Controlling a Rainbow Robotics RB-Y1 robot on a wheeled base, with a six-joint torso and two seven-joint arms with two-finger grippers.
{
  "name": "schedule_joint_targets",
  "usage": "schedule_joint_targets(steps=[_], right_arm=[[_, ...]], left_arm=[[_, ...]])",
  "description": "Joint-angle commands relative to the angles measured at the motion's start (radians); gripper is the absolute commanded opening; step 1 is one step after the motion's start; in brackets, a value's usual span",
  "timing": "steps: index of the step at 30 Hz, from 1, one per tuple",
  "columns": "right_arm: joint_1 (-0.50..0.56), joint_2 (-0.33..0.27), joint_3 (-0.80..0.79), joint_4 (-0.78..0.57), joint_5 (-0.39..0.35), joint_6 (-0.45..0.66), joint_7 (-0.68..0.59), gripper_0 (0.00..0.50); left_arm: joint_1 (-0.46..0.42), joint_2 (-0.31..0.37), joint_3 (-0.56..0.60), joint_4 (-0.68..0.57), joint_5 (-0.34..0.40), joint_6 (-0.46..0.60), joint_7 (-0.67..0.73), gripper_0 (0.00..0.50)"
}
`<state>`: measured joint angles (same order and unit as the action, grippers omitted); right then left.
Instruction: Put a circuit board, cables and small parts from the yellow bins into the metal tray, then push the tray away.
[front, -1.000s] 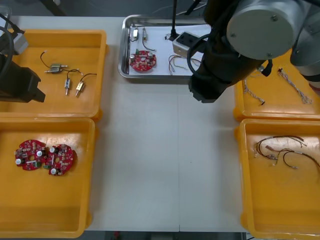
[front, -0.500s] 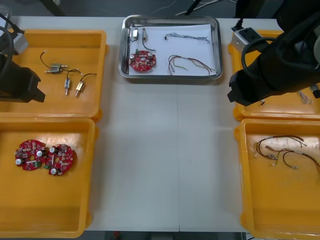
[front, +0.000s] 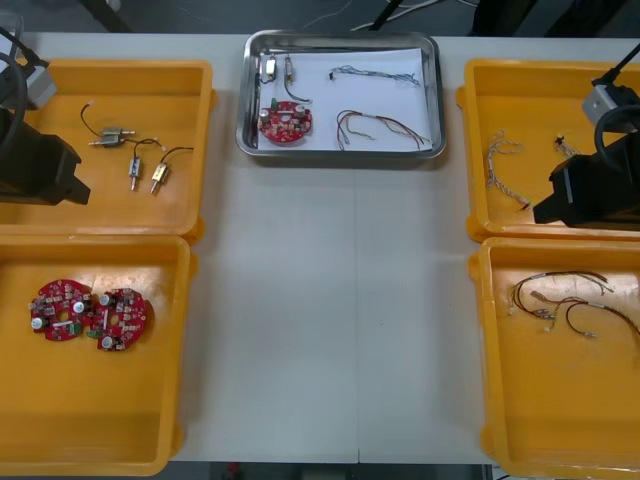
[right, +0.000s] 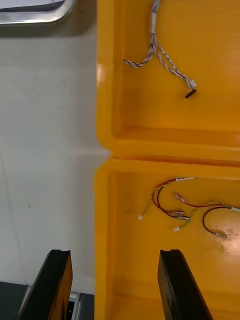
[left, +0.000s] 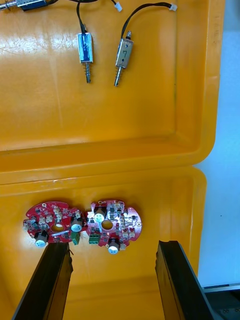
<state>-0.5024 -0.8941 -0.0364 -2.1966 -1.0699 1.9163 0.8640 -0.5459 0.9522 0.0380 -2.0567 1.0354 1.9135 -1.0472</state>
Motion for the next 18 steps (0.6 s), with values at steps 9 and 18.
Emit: schedule_joint_targets(steps=[9,18], right_arm=[[0.156,-0.062,-0.178,-0.037,0.059,0.004,-0.014,0.5],[0.257,-0.078,-0.231,-0.04,0.108,0.004,0.007,0.5]], left_arm=[[0.014,0.043,0.033,-0.025,-0.005,0.006,-0.066,0.5],[0.014,0.043,0.033,-0.025,-0.005,0.006,-0.066,0.5]])
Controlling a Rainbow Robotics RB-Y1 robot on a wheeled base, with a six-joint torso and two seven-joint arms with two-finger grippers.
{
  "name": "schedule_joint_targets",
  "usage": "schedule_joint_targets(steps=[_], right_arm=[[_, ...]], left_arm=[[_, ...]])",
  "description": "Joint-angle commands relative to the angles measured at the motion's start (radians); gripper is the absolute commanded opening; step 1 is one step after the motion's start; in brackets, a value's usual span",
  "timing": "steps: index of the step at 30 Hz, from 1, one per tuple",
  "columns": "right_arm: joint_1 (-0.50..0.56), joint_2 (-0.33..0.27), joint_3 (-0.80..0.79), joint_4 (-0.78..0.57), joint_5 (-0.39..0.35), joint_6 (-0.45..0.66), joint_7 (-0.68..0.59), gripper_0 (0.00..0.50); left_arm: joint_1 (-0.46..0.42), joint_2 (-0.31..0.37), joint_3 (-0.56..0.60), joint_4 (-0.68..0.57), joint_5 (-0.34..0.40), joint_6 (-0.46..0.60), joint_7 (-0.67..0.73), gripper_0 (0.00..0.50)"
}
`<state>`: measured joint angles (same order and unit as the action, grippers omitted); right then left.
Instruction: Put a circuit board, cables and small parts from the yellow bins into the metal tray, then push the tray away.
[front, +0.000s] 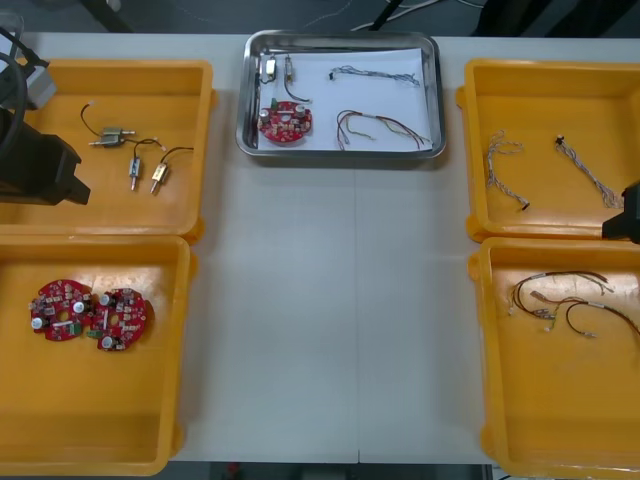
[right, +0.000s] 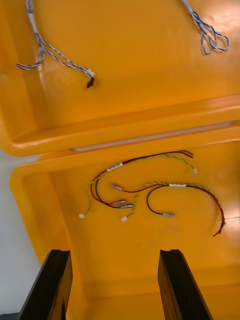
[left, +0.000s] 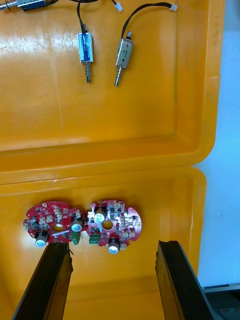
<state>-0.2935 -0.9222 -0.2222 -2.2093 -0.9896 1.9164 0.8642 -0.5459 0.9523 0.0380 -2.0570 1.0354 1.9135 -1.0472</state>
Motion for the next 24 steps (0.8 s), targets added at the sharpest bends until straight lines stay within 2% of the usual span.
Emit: schedule_joint_targets(steps=[1,7,13,18,24], right_arm=[[0.059,-0.05,-0.046,-0.027,0.034,0.003,0.01,0.5],[0.099,-0.049,-0.046,-0.021,0.059,0.003,0.027,0.5],[0.102,-0.049,-0.046,0.014,0.048,0.003,0.055,0.5],[0.102,-0.05,-0.049,0.033,0.048,0.003,0.164,0.5],[0.103,-0.049,-0.052,0.048,0.042,0.003,0.203,0.5]], left_arm=[[0.014,0.043,0.033,-0.025,-0.005,0.006,-0.066,0.5],[0.014,0.043,0.033,-0.025,-0.005,0.006,-0.066,0.5],[0.014,0.043,0.033,-0.025,-0.005,0.006,-0.066,0.5],[0.014,0.043,0.033,-0.025,-0.005,0.006,-0.066,0.5],[0.014,0.043,0.033,-0.025,-0.005,0.006,-0.066,0.5]])
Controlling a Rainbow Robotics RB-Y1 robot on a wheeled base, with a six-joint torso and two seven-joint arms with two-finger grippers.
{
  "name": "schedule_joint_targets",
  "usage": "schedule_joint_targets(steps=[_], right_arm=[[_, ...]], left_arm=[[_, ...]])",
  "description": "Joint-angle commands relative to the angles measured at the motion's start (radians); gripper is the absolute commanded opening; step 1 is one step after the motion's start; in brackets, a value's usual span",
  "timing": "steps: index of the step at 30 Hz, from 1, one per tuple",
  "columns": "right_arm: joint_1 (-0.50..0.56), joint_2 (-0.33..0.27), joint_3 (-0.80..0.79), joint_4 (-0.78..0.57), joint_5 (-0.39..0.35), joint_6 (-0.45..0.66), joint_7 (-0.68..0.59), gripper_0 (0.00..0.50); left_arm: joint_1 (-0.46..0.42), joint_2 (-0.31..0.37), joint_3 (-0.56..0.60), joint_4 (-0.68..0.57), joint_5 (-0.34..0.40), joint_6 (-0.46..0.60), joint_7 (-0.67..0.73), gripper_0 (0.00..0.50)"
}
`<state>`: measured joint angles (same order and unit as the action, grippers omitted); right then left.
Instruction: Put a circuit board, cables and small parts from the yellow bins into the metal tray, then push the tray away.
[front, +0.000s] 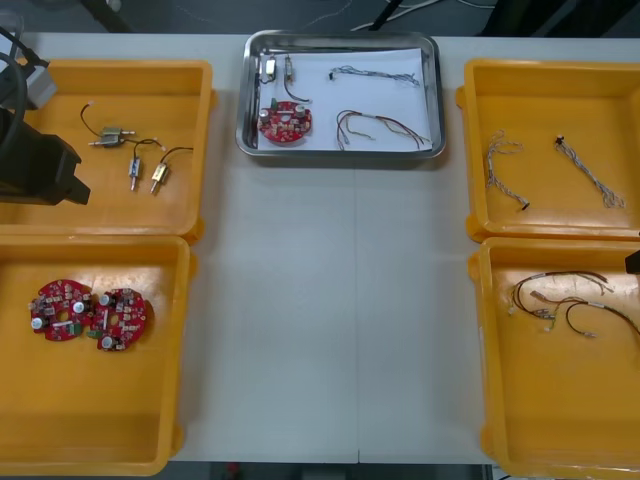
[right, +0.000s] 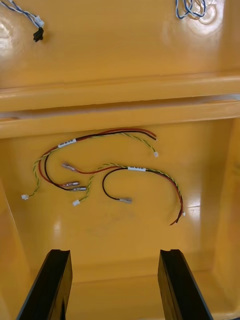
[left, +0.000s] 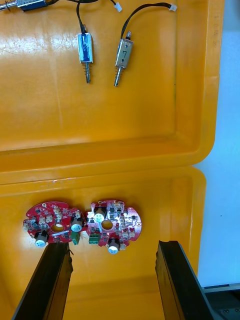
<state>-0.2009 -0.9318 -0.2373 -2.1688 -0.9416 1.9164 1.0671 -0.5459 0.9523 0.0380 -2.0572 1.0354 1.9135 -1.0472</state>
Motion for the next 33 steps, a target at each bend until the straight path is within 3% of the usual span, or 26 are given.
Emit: schedule_joint_targets(steps=[1,33], right_arm=[[0.009,-0.039,-0.037,0.007,-0.009,0.003,0.002,0.5],[0.009,-0.021,-0.039,0.006,0.004,-0.016,0.021,0.5]], left_arm=[[0.014,0.043,0.033,-0.024,-0.005,0.006,-0.066,0.5],[0.014,0.043,0.033,-0.024,-0.005,0.006,-0.066,0.5]])
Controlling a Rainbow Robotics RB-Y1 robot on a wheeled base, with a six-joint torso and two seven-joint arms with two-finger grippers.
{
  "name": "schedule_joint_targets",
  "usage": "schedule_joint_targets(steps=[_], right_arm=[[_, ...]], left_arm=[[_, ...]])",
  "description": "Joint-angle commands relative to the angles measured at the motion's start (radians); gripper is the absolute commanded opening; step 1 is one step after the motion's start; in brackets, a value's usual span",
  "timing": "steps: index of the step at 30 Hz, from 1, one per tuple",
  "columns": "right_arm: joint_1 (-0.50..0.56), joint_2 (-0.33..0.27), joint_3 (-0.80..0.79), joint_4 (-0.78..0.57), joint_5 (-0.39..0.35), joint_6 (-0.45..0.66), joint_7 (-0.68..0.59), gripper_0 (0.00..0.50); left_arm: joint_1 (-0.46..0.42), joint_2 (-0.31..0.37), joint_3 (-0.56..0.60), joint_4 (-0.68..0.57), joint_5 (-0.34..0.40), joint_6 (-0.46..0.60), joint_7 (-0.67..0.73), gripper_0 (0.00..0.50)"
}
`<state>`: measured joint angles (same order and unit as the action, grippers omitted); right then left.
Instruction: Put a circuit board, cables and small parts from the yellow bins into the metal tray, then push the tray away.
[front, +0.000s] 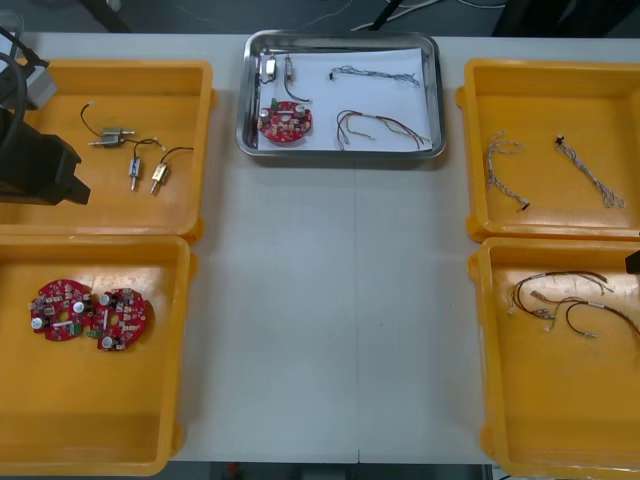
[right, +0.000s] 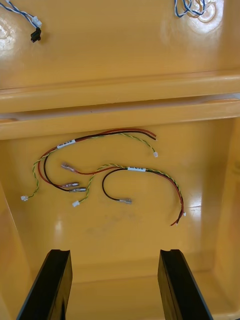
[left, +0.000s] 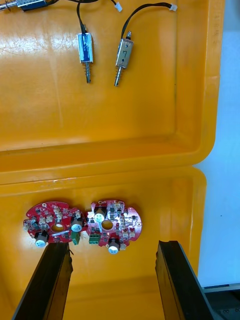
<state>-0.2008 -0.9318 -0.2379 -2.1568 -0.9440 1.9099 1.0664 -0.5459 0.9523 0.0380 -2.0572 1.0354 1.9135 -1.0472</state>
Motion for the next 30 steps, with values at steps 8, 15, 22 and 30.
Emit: schedule_joint_targets(steps=[8,15,22,30], right_arm=[[0.009,-0.021,-0.038,-0.006,0.007,-0.009,0.021,0.5],[0.009,-0.021,-0.038,-0.006,0.007,-0.009,0.021,0.5],[0.009,-0.021,-0.038,-0.006,0.007,-0.009,0.021,0.5],[0.009,-0.021,-0.038,-0.006,0.007,-0.009,0.021,0.5]], left_arm=[[0.014,0.043,0.033,-0.024,-0.005,0.006,-0.066,0.5],[0.014,0.043,0.033,-0.024,-0.005,0.006,-0.066,0.5],[0.014,0.043,0.033,-0.024,-0.005,0.006,-0.066,0.5],[0.014,0.043,0.033,-0.024,-0.005,0.006,-0.066,0.5]])
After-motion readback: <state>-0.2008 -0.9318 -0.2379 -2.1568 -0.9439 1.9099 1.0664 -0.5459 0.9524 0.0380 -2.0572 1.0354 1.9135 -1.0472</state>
